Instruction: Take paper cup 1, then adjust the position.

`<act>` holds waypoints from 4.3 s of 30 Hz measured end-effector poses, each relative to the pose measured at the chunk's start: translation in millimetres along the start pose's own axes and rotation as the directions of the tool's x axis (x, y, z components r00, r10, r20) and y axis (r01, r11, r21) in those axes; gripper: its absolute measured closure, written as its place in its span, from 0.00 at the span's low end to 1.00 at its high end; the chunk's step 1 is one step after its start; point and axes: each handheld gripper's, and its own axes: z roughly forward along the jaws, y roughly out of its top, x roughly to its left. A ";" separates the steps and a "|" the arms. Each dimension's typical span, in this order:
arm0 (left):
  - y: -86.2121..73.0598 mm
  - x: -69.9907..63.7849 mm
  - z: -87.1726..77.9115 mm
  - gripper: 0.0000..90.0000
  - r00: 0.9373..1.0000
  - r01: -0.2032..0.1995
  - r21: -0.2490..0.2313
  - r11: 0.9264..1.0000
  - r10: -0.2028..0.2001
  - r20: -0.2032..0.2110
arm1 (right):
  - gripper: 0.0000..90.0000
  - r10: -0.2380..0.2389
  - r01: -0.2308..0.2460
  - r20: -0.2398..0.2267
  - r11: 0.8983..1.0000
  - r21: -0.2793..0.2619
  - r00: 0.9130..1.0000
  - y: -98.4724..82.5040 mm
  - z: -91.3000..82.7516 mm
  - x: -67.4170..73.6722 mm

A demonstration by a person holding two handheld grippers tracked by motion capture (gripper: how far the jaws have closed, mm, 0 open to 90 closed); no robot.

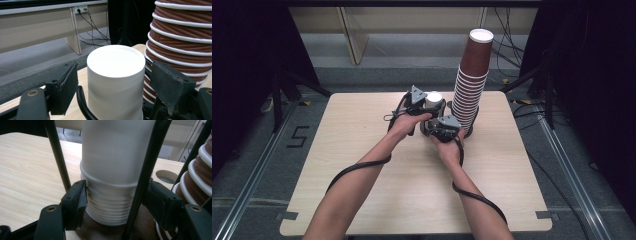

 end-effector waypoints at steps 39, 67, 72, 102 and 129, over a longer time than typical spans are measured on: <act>24.3 -3.0 5.1 0.37 0.998 -0.055 -0.042 0.998 0.055 -0.019 | 0.40 -0.015 0.015 -0.004 1.000 -0.005 1.000 3.9 -2.9 -2.6; 51.9 -6.5 -69.8 0.37 0.994 -0.092 -0.097 0.991 0.086 -0.067 | 0.28 -0.031 0.032 -0.141 0.999 0.010 0.990 11.4 -69.6 -19.3; 40.6 -10.0 -90.0 0.36 0.995 -0.085 -0.071 0.994 0.081 -0.049 | 0.27 -0.049 0.049 -0.156 0.999 -0.003 0.987 10.4 -91.1 -25.0; -22.9 -77.3 -146.4 0.36 0.978 -0.120 0.039 0.992 0.112 0.178 | 0.17 -0.039 0.027 -0.367 0.999 -0.038 0.930 -18.3 -181.6 8.5; -35.3 -102.8 -143.5 0.35 0.962 -0.103 0.045 0.994 0.088 0.257 | 0.30 -0.110 0.093 -0.354 0.994 -0.065 0.929 -19.5 -172.8 23.1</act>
